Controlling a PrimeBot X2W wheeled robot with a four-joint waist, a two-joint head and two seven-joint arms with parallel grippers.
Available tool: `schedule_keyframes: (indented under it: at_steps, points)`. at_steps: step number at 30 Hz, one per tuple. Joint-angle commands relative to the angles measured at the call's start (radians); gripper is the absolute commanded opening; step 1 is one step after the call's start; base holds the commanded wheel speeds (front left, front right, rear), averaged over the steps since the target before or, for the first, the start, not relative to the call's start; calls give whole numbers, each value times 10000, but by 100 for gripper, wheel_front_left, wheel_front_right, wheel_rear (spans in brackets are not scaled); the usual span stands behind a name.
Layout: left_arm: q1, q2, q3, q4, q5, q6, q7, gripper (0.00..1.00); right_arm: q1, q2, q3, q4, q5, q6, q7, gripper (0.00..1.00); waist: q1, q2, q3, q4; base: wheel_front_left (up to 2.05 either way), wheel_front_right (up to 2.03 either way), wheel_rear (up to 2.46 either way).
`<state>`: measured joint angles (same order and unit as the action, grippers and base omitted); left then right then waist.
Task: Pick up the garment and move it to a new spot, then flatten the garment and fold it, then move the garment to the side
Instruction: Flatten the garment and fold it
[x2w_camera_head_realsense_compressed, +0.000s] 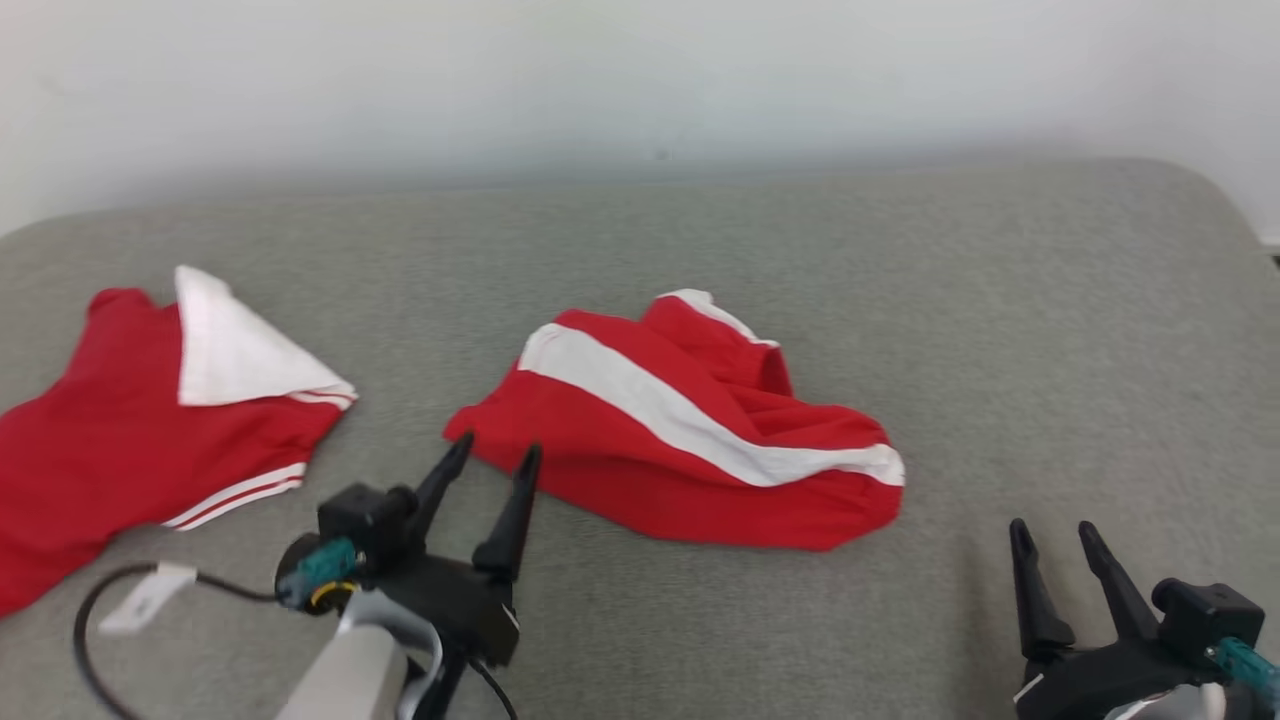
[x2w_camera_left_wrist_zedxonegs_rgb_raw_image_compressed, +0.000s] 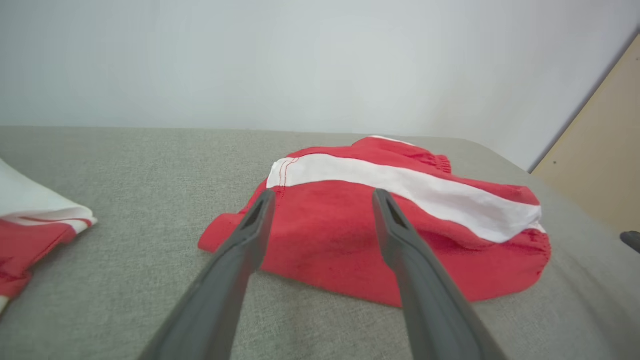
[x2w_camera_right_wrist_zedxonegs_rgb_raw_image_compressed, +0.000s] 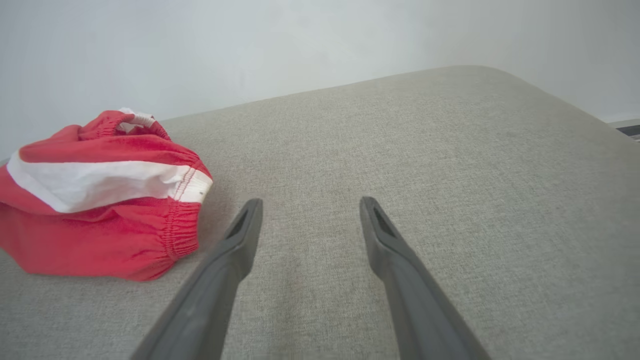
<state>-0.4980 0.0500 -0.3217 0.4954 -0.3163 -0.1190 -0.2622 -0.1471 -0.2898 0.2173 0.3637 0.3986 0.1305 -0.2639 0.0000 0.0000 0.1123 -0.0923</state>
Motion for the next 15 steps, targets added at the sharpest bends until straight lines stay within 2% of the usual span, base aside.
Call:
schedule_keyframes:
  at_steps: [1,8,11,15]
  points:
    - [-418,17,2,564,-48,-14,-39,100,80,98,65,-83,-94,6,-8,100,0,0,213,-584,0,0,0]
    - [-2109,23,356,3116,-167,14,-39,100,-308,384,149,-310,-237,6,-8,100,0,0,636,-1226,0,0,0]
    - [-2466,25,274,4114,-187,-3,-30,100,-320,443,150,-296,-232,6,-8,100,0,0,735,-1341,0,0,0]
    - [-2798,18,312,5082,-224,191,-30,100,-404,462,146,-293,-273,6,-8,100,0,0,810,-1387,0,0,0]
